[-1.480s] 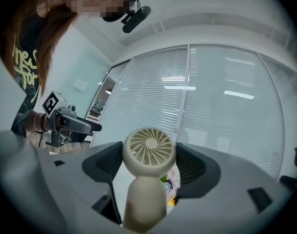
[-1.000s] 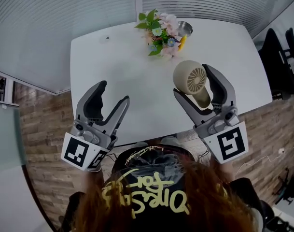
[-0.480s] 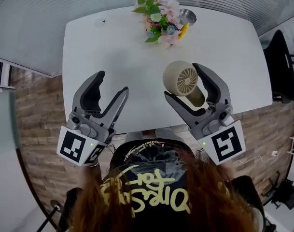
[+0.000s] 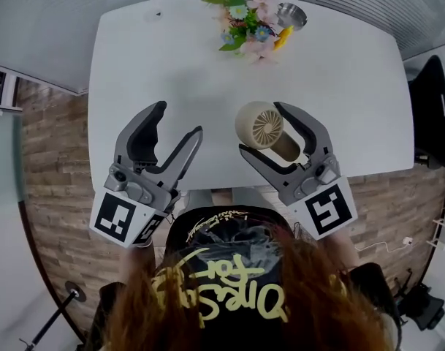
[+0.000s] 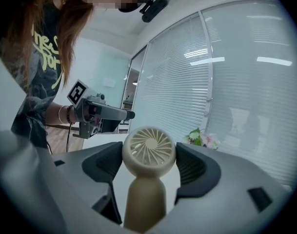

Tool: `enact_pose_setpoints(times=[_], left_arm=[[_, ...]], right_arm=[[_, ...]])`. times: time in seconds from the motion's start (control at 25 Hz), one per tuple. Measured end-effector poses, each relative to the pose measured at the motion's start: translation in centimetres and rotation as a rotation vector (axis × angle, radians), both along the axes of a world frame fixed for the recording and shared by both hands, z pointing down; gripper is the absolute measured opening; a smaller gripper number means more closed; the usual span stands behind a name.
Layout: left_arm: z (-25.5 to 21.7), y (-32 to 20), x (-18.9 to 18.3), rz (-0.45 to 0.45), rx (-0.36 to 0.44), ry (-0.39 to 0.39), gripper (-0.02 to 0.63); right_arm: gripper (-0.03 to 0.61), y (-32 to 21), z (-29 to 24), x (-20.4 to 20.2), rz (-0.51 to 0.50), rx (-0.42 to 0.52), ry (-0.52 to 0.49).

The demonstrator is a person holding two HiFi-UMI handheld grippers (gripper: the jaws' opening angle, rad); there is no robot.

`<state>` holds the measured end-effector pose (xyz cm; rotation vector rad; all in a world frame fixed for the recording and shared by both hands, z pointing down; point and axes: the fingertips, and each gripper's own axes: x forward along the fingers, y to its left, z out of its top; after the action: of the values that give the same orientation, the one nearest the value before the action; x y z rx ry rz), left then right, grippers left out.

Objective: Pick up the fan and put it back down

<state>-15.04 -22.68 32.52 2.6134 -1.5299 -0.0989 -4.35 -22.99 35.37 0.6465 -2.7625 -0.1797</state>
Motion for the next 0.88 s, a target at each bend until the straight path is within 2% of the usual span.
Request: enact_pose_setpoints(times=[0.36, 0.88], left_arm=[[1.0, 0.3, 0.6, -0.054, -0.022, 0.007, 0.253], [1.5, 0.8, 1.5, -0.086, -0.029, 0.011, 0.252]], right_arm=[[0.327, 0.4, 4.4, 0.1, -0.102, -0.039, 0.108], [0.328, 0.5, 11.0, -0.4, -0.134, -0.124, 0.174]])
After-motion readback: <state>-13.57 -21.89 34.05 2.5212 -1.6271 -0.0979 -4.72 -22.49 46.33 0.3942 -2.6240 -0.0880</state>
